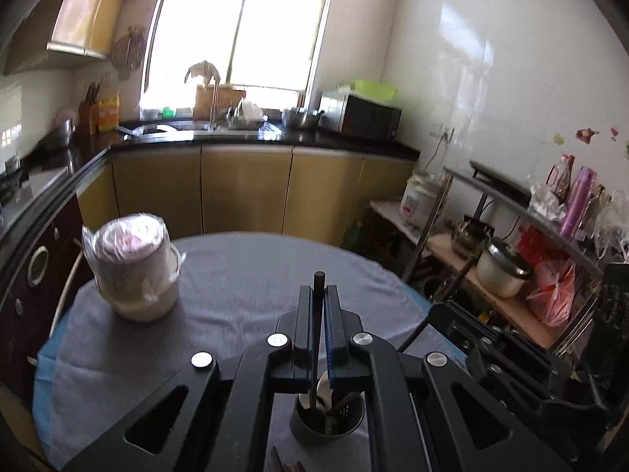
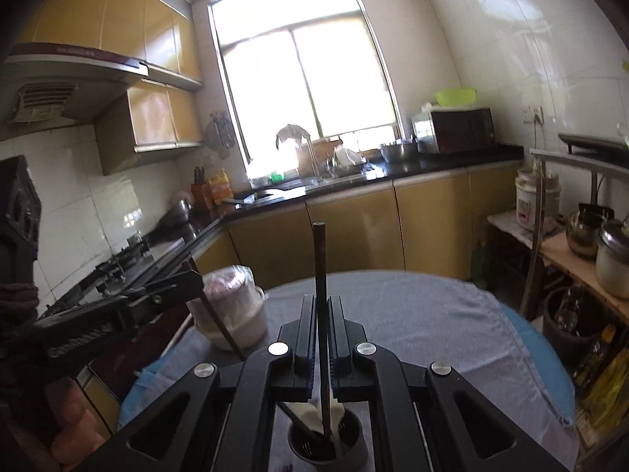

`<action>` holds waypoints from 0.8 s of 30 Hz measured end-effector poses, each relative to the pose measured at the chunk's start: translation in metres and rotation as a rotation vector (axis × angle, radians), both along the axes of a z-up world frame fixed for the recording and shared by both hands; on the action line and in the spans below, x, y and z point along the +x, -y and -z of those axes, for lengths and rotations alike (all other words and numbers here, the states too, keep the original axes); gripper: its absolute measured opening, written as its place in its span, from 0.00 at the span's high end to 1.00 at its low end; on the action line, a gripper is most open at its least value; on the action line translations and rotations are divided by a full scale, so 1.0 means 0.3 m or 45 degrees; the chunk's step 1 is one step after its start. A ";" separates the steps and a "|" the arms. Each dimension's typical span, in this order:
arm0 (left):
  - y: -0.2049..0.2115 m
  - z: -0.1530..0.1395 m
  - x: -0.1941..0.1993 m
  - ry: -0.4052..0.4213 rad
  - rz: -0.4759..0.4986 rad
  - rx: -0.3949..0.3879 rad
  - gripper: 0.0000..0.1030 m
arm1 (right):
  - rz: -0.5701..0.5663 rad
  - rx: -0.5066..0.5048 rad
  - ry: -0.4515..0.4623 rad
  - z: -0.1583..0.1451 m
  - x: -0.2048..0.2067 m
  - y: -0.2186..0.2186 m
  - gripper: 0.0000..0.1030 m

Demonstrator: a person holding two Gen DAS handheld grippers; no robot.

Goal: Organize utensils
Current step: 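Lower both chopsticks into the black cup and open both tools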

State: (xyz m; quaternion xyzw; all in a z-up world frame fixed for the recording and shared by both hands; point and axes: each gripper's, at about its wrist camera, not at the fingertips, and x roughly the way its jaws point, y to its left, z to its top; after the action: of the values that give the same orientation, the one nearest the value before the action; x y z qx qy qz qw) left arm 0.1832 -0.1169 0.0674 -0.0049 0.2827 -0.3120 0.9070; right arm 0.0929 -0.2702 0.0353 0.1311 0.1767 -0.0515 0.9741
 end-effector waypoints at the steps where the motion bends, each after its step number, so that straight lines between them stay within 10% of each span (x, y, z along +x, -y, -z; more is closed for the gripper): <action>1: 0.002 0.011 0.002 -0.010 0.003 0.004 0.95 | 0.001 -0.001 -0.010 0.016 -0.003 0.003 0.94; 8: -0.024 0.071 -0.014 -0.108 0.045 0.020 0.85 | -0.024 0.078 -0.125 0.114 -0.011 0.026 0.93; 12: -0.109 0.092 -0.086 -0.083 0.011 0.018 0.46 | -0.022 0.146 -0.124 0.142 -0.072 0.049 0.74; 24: -0.361 0.384 -0.374 -0.240 -0.155 0.224 0.36 | -0.006 0.265 -0.252 0.345 -0.377 0.066 0.74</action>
State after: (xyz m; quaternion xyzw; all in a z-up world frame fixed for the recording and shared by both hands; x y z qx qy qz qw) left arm 0.0708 -0.0087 -0.0477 0.0283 0.3923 -0.2286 0.8906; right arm -0.0202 -0.2900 -0.0681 0.2253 0.2767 -0.0431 0.9332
